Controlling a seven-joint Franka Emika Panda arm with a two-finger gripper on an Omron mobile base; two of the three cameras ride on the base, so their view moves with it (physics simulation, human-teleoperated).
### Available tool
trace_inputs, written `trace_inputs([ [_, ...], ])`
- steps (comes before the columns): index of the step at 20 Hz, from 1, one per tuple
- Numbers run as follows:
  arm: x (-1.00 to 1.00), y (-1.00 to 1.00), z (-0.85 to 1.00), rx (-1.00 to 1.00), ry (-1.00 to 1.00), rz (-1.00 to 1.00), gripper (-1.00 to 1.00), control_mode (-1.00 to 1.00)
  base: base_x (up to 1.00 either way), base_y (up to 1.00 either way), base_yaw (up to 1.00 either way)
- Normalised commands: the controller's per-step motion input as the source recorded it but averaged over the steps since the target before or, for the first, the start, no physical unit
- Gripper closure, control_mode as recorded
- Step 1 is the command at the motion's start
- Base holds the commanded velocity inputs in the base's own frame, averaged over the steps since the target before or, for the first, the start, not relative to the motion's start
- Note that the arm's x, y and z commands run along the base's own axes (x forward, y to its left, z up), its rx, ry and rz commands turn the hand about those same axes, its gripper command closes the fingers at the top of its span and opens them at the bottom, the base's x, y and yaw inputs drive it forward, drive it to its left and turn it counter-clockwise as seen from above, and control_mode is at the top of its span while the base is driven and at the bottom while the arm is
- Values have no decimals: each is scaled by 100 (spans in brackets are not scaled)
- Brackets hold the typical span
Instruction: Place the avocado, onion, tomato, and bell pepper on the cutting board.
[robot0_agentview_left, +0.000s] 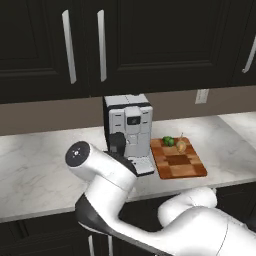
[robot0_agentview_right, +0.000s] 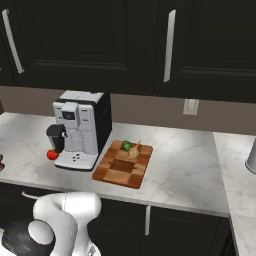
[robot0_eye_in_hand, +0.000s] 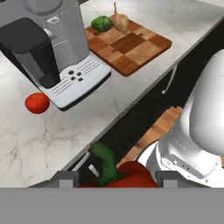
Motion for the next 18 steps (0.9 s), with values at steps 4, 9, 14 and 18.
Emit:
trace_inputs([
  [4, -61, -100, 14, 1, 0, 9, 100, -100, 0, 0, 0],
  [9, 6, -100, 17, 0, 0, 21, 100, -100, 0, 0, 0],
  [14, 68, -100, 23, 0, 9, 31, 100, -100, 0, 0, 0],
  [18, 89, -100, 19, 0, 11, 37, 100, -100, 0, 0, 0],
])
